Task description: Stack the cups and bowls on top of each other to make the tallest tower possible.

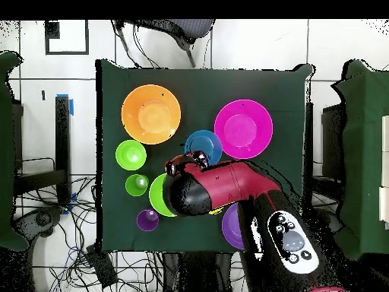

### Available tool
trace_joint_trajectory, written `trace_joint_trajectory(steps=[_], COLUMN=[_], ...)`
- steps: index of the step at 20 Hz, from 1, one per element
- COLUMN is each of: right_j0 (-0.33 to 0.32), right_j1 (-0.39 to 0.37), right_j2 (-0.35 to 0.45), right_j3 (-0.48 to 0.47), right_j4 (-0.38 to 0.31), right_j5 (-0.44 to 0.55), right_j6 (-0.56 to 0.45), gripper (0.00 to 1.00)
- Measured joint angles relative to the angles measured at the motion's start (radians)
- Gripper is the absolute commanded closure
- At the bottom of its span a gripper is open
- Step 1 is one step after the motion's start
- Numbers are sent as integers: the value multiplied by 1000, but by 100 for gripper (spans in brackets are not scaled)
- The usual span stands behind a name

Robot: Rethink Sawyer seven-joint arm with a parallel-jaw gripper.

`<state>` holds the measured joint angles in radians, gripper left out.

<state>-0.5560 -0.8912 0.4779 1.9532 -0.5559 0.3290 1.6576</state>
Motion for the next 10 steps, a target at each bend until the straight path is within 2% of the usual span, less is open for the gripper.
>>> trace_joint_trajectory(steps=[10], right_j0=[9], right_j1=[17], right_j2=[-31], right_j3=[-31], right_j4=[3], right_j5=[0], right_j6=[0], gripper=[100])
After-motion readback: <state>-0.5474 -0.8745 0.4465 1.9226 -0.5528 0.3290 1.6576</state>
